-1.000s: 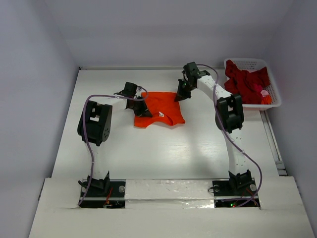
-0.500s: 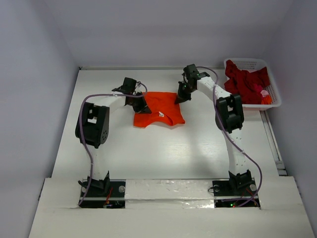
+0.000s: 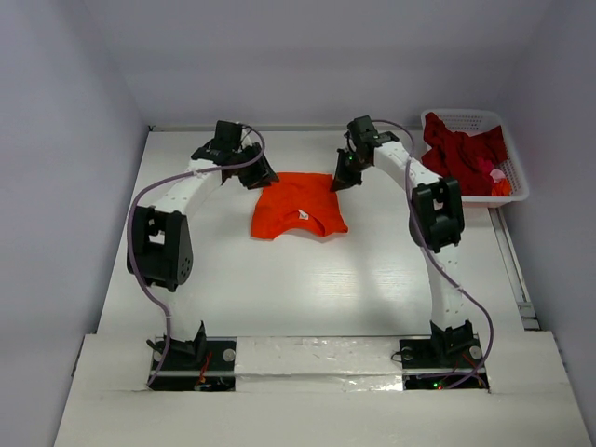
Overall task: Fold and stack the t-shirts
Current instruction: Fold the tshirt
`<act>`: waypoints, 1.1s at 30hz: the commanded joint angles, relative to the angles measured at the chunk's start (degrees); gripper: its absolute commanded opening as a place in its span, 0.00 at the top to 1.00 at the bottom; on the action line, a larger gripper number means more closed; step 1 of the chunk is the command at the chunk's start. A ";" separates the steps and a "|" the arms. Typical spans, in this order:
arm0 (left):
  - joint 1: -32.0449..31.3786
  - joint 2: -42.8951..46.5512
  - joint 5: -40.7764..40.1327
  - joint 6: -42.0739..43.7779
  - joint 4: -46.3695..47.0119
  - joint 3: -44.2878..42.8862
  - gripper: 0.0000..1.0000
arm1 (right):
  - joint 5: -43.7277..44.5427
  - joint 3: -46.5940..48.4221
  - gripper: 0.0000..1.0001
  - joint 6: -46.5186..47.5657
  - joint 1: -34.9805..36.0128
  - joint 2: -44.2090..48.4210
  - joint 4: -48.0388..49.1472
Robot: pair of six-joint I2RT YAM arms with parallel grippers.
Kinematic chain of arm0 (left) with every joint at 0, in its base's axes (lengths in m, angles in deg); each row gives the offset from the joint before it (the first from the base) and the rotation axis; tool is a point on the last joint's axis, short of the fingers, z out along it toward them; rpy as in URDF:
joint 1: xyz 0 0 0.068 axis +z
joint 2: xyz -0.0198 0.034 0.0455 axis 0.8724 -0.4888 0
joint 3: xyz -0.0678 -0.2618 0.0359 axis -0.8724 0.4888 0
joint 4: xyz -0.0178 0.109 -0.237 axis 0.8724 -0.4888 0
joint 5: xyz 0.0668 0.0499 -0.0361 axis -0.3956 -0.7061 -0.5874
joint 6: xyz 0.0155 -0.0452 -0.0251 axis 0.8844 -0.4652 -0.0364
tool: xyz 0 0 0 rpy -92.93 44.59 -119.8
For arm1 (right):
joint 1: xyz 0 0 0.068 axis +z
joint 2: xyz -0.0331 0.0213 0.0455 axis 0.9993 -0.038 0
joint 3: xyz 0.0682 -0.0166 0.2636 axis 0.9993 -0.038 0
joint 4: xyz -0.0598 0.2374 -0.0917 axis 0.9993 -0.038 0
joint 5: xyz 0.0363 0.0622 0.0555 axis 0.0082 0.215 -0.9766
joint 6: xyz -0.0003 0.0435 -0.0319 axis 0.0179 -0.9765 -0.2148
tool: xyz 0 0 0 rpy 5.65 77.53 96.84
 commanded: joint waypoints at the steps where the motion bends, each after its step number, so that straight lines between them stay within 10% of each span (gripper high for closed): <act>1: 1.19 3.72 -4.16 2.77 -2.77 -4.27 0.69 | 0.98 1.35 0.94 1.23 0.11 6.39 -0.71; 4: 1.71 4.24 -7.24 4.35 -4.18 -6.82 0.51 | 1.77 1.88 0.79 1.84 0.11 8.50 -1.68; 6: 1.71 5.30 -9.78 4.97 -4.71 -8.23 0.06 | 2.21 1.10 0.64 2.02 0.11 10.43 -1.95; 14: 2.76 9.87 -29.46 8.49 -5.42 -4.48 0.01 | 14.30 -7.07 0.00 3.07 0.11 21.24 -0.38; 33: 4.53 16.12 -52.51 11.65 24.02 15.76 0.01 | 56.43 -41.97 0.00 6.24 -0.41 52.01 31.89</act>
